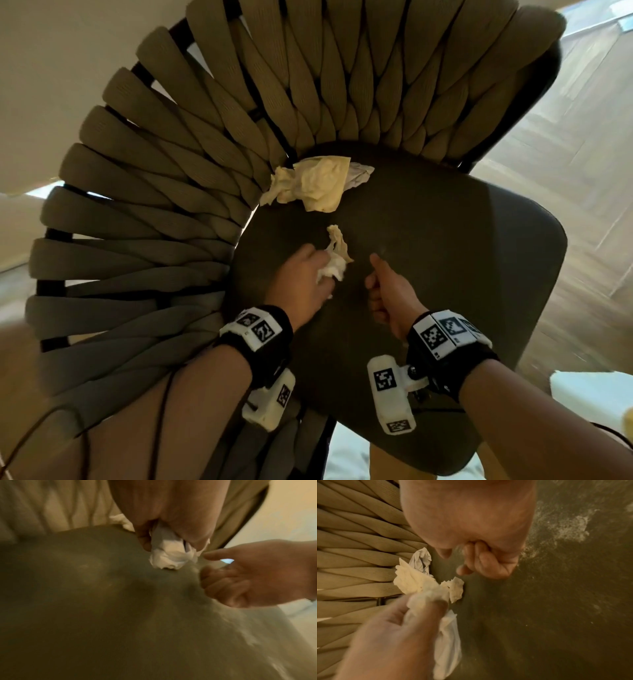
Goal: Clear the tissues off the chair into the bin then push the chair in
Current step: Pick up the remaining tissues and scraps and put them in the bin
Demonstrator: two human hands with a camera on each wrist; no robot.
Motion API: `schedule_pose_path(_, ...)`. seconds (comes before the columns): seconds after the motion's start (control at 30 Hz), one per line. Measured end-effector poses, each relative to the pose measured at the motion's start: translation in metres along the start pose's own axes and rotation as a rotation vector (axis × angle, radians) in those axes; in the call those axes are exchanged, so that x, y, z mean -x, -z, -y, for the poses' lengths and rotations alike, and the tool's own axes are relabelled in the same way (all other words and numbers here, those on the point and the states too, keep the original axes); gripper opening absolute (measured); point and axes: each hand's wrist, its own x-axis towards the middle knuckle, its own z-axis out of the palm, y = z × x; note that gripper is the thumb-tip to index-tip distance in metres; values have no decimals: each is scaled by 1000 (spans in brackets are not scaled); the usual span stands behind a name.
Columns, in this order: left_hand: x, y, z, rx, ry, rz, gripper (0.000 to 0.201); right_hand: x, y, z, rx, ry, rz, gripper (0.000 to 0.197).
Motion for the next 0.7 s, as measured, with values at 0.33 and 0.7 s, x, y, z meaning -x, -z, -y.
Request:
schedule_pose_path(0.33,-53,1,-16,-97,47,-29,40,-11,3,24,254,108,-235,60)
schedule_pose_path(0.7,-31,-21,-60,300,-106,189,5,-12,17,14,-95,-6,-18,63)
